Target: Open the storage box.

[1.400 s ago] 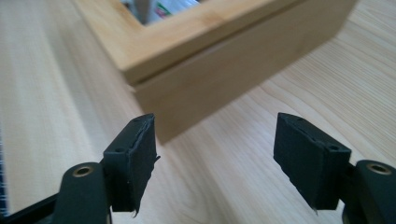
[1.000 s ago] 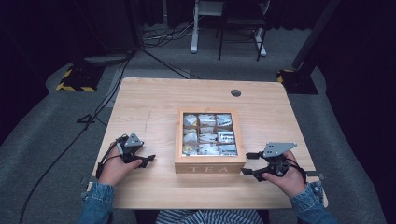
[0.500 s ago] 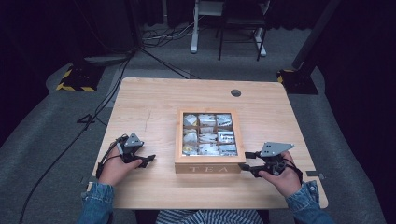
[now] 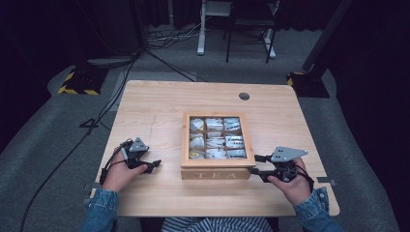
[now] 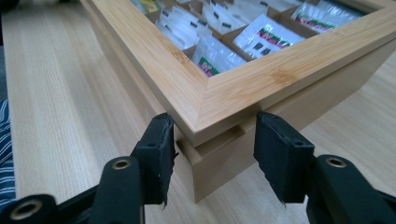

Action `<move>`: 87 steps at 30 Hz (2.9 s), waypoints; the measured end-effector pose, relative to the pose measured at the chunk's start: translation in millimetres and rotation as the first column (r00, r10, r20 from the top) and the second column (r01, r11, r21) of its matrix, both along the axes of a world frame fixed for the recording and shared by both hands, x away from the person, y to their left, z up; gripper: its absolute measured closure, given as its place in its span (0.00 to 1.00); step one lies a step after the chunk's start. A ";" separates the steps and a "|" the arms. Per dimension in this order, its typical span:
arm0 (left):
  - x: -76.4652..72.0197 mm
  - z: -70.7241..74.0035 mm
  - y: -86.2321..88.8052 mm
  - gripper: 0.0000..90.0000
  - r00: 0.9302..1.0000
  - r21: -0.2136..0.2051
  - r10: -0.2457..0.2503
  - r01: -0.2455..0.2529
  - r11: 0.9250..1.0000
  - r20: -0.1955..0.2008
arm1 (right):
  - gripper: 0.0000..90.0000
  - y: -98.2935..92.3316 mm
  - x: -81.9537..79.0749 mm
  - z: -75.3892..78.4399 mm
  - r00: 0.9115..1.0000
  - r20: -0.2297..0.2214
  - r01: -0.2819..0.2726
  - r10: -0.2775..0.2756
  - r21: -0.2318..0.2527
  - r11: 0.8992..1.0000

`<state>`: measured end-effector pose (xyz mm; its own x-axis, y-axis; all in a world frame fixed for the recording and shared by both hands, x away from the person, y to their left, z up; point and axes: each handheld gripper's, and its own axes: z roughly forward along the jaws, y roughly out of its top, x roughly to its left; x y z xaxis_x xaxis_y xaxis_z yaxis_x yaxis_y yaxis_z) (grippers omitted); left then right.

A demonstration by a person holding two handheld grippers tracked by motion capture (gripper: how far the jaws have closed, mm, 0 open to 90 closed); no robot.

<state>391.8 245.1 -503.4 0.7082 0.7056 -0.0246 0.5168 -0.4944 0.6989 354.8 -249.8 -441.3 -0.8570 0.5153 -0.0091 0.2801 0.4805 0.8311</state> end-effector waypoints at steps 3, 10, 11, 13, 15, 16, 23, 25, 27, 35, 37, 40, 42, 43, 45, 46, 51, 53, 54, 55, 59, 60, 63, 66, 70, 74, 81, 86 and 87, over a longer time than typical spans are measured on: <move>-0.1 -0.1 -0.2 0.25 1.000 -0.003 0.002 -0.002 1.000 -0.002 | 0.52 -0.9 -0.6 2.4 1.000 0.027 -0.001 0.001 0.003 1.000; 0.2 -0.2 -0.2 0.25 1.000 -0.003 0.000 0.000 1.000 -0.002 | 0.52 -0.5 -2.3 14.0 0.996 0.086 0.000 -0.001 0.001 1.000; 0.1 -0.1 -0.2 0.25 1.000 -0.003 0.000 0.000 1.000 -0.002 | 0.52 -0.9 -1.8 16.2 0.996 0.086 0.001 -0.001 0.008 1.000; 0.2 -0.2 -0.2 0.25 1.000 -0.003 0.000 0.000 1.000 -0.002 | 0.52 -1.4 -1.0 19.3 0.996 0.086 0.000 -0.002 0.017 1.000; 0.4 -0.1 -0.2 0.25 1.000 -0.002 -0.002 0.002 1.000 -0.003 | 0.52 -1.4 -0.5 21.3 0.996 0.087 0.002 -0.004 0.022 1.000; 0.5 -0.1 -0.2 0.25 1.000 -0.002 -0.001 0.001 1.000 -0.003 | 0.52 -1.4 0.0 24.0 0.996 0.086 0.002 -0.004 0.024 1.000; 0.4 -0.1 -0.3 0.25 1.000 -0.002 -0.001 0.001 1.000 -0.003 | 0.52 -2.3 3.7 36.3 0.995 0.098 0.002 -0.006 0.043 0.999; 0.4 -0.1 -0.2 0.25 1.000 -0.002 -0.001 0.001 1.000 -0.004 | 0.52 -2.9 5.7 40.0 0.996 0.089 0.001 -0.005 0.054 0.999; 0.7 0.0 0.3 0.25 1.000 -0.006 -0.001 0.001 1.000 -0.006 | 0.52 -3.7 8.5 44.3 0.997 0.081 -0.001 -0.005 0.073 0.997; 1.8 0.2 1.6 0.25 1.000 -0.016 0.001 -0.001 1.000 -0.010 | 0.52 -2.1 15.6 59.7 0.996 0.085 0.005 -0.012 0.086 0.996; 1.8 -0.2 0.4 0.25 1.000 -0.003 -0.005 0.005 1.000 -0.003 | 0.52 -1.2 18.0 63.7 0.996 0.091 0.012 -0.020 0.092 0.996; 2.9 -0.1 0.7 0.25 1.000 -0.005 0.005 -0.005 1.000 -0.005 | 0.52 0.4 21.5 70.7 0.994 0.105 0.019 -0.029 0.099 0.995; 3.7 0.1 1.5 0.25 1.000 -0.001 0.008 -0.008 1.000 -0.003 | 0.52 1.5 24.6 75.5 0.993 0.111 0.028 -0.039 0.105 0.994; 4.1 0.1 2.0 0.25 1.000 0.000 0.011 -0.011 1.000 -0.002 | 0.52 1.9 25.9 77.1 0.993 0.113 0.030 -0.043 0.107 0.994; 4.2 -0.1 2.1 0.25 1.000 -0.002 0.011 -0.011 1.000 -0.004 | 0.52 3.0 29.2 82.5 0.992 0.119 0.037 -0.051 0.113 0.993; 4.2 0.0 2.2 0.25 1.000 -0.002 0.011 -0.011 1.000 -0.004 | 0.52 3.6 31.5 85.4 0.991 0.124 0.039 -0.053 0.115 0.993; 5.0 -0.1 2.3 0.25 1.000 -0.002 0.012 -0.012 1.000 -0.002 | 0.52 5.6 35.8 90.1 0.987 0.145 0.057 -0.076 0.131 0.990; 4.9 -0.2 2.1 0.25 1.000 -0.004 0.014 -0.014 1.000 -0.002 | 0.52 7.1 37.8 92.5 0.984 0.159 0.063 -0.084 0.133 0.989; 4.8 -0.2 2.0 0.25 1.000 -0.004 0.013 -0.013 1.000 -0.002 | 0.52 7.6 39.0 93.7 0.982 0.166 0.066 -0.089 0.138 0.988; 4.7 -0.1 2.0 0.25 1.000 -0.003 0.015 -0.015 1.000 -0.001 | 0.52 7.8 40.4 94.9 0.981 0.171 0.068 -0.093 0.144 0.987; 4.2 -0.1 1.8 0.25 1.000 -0.003 0.018 -0.018 1.000 -0.005 | 0.52 8.5 46.0 98.7 0.978 0.184 0.072 -0.102 0.162 0.984; 4.2 -0.1 1.7 0.25 1.000 -0.004 0.019 -0.019 1.000 -0.005 | 0.52 8.9 48.3 99.9 0.976 0.187 0.078 -0.109 0.168 0.983; 4.6 -0.2 1.4 0.25 1.000 -0.006 0.024 -0.024 1.000 -0.003 | 0.50 9.9 51.5 100.1 0.974 0.192 0.082 -0.116 0.178 0.981; 5.6 -0.1 0.8 0.25 1.000 -0.004 0.028 -0.028 1.000 -0.003 | 0.48 15.1 57.1 98.3 0.971 0.206 0.082 -0.123 0.196 0.977; 6.2 -0.1 0.7 0.25 1.000 -0.004 0.027 -0.027 1.000 -0.003 | 0.48 19.7 59.0 98.8 0.965 0.225 0.087 -0.132 0.200 0.976; 6.2 0.0 0.7 0.25 1.000 -0.004 0.028 -0.028 1.000 -0.004 | 0.49 22.3 61.9 100.5 0.953 0.255 0.104 -0.160 0.222 0.970; 7.4 0.2 0.2 0.25 0.999 0.000 0.033 -0.033 0.999 0.001 | 0.52 23.6 63.6 102.1 0.936 0.298 0.123 -0.188 0.223 0.967; 8.2 0.1 -0.4 0.25 0.999 -0.004 0.036 -0.036 0.999 -0.005 | 0.58 20.7 63.5 102.0 0.923 0.318 0.157 -0.218 0.208 0.966; 8.4 0.1 -0.4 0.25 0.999 -0.002 0.038 -0.038 0.999 0.001 | 0.58 20.7 63.5 102.0 0.923 0.318 0.157 -0.218 0.208 0.966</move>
<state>400.2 244.7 -503.3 0.6811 0.7317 -0.0255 0.5345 -0.4732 0.7003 418.3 -229.1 -339.3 -0.7066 0.6859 -0.1741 0.0407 0.2850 0.9577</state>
